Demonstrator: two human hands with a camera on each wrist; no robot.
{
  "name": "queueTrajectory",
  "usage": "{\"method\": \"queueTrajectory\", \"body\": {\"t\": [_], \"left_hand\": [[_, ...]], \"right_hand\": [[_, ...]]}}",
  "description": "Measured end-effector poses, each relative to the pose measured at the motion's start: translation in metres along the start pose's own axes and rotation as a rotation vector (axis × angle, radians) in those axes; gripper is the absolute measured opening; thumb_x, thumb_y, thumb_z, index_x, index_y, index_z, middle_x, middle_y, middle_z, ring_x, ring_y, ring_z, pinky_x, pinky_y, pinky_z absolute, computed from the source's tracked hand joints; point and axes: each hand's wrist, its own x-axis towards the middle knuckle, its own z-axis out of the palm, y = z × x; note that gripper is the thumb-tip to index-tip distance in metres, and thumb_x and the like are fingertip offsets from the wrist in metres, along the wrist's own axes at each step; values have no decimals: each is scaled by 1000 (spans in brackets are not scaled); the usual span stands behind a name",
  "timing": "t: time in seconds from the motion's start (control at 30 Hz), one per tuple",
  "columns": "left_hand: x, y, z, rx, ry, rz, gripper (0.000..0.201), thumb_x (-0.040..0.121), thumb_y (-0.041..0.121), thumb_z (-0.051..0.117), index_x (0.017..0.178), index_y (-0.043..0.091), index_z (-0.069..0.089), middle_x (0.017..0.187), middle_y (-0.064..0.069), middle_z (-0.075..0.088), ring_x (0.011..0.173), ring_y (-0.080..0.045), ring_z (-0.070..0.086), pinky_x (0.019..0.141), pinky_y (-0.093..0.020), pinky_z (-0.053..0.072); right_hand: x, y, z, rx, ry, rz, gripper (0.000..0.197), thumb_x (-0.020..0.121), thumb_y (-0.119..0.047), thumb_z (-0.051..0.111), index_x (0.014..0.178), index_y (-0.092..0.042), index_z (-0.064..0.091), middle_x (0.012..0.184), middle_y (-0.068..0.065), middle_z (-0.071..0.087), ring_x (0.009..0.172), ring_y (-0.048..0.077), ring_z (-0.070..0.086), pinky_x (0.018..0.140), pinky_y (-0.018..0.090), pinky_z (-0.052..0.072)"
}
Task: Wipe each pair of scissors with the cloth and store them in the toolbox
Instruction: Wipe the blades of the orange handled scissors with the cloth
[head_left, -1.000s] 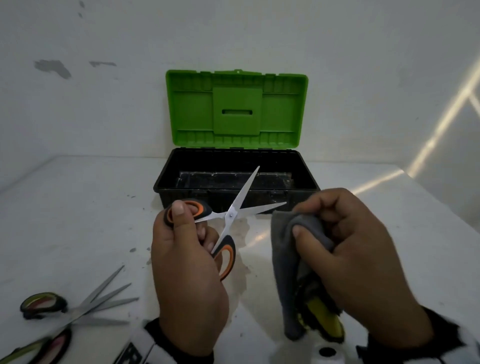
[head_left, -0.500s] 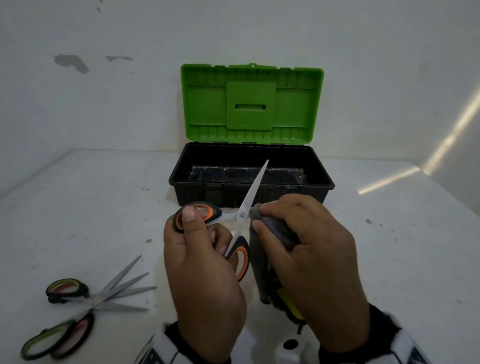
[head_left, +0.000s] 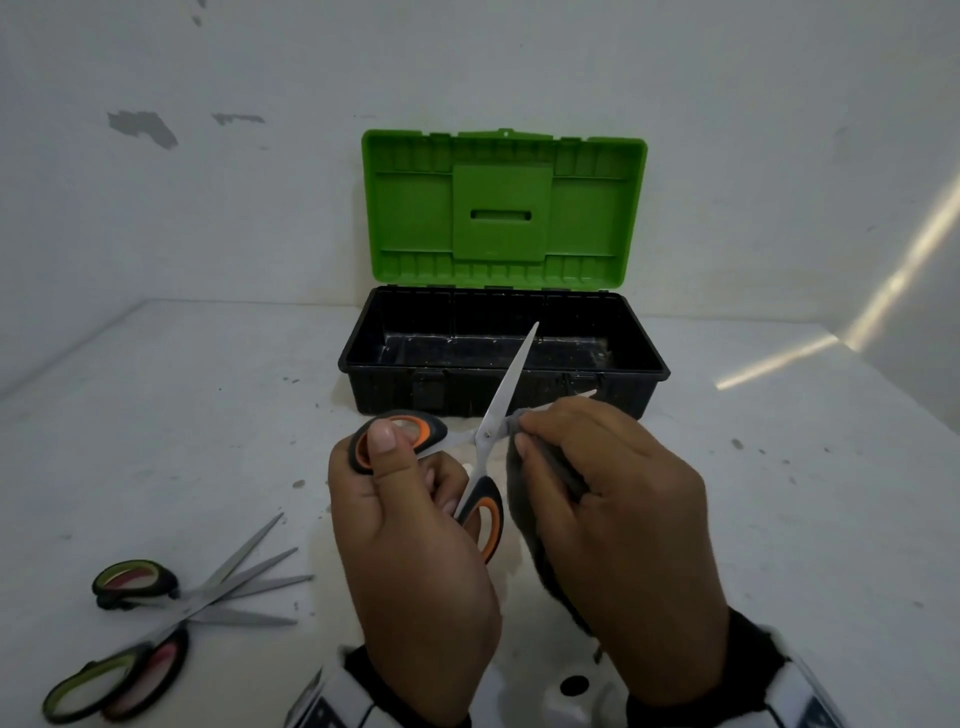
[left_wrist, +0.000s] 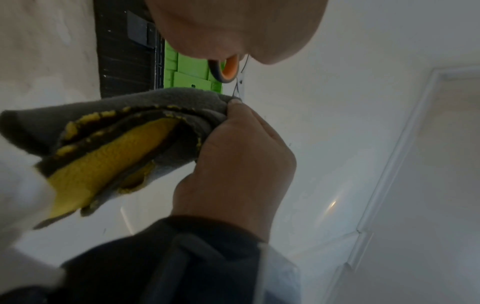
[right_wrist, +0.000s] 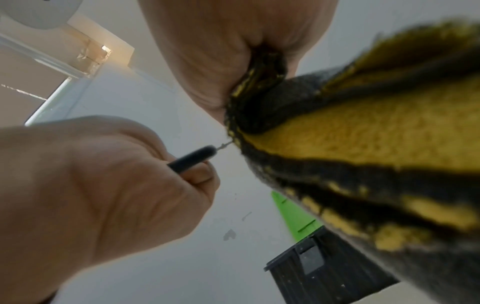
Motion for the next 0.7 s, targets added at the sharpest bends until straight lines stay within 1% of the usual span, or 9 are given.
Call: {"method": "queueTrajectory", "body": {"t": [0.1,0.13,0.23,0.37,0.43,0.5,0.57,0.63,0.7], "left_hand": [[0,1,-1,-1,1,2,33,101,42,39,81,22,57,54,9,38,47,-7,33,49,-28,27],[0,2,-1,3,-1,3,33,101,41,39,81,22,56,53,10,38,47,-6,33,49,-28,27],[0,1,0,33,-2,14,33,101,42,38,82,23,56,53,10,39,47,-4,35,49,-28,28],[3,1,-2,27,-1,17,33,100,46,39,82,24,57,55,9,40,49,-6,36,49,-29,28],[3,1,-3,27,-19,14,34,97,49,39,82,24,56,55,10,39,49,-7,34,49,-28,26],[3,2,-3,24,-39,24,33,91,55,41,79,28,57,56,10,38,50,-8,33,48,-28,24],[4,4,-2,16,-54,44,32,86,59,42,75,32,58,57,8,38,51,-10,32,49,-29,23],[4,5,-2,10,-69,52,33,87,59,42,74,33,58,56,8,36,51,-11,30,49,-30,22],[4,5,-2,-10,-82,47,34,87,58,42,74,31,58,54,8,34,49,-11,27,48,-28,20]], "right_hand": [[0,-3,1,-3,-23,-35,23,90,-20,58,101,-7,74,94,4,74,88,9,66,90,18,49],[1,-1,0,-9,-25,-26,23,90,-20,58,101,-8,74,94,3,74,88,9,65,90,18,49],[2,2,-2,-29,2,12,25,90,-22,55,100,-9,74,92,2,73,85,7,63,89,13,45],[0,-7,4,-23,-18,-10,27,90,-22,54,101,-8,74,93,2,73,84,8,65,89,15,46],[0,-2,2,-26,-20,4,27,90,-23,53,100,-9,74,92,2,72,85,5,61,89,12,44],[1,2,0,-31,3,42,25,91,-23,53,99,-11,73,91,0,71,83,0,56,88,7,41],[0,-1,3,-26,7,37,25,91,-22,53,99,-10,73,90,1,71,82,1,57,87,9,43],[-2,-8,6,-24,-15,14,25,90,-21,53,100,-10,74,91,1,71,82,4,60,86,12,45],[-3,-4,5,-28,-16,23,25,90,-22,53,100,-11,73,92,1,71,83,2,57,88,8,42]]}}
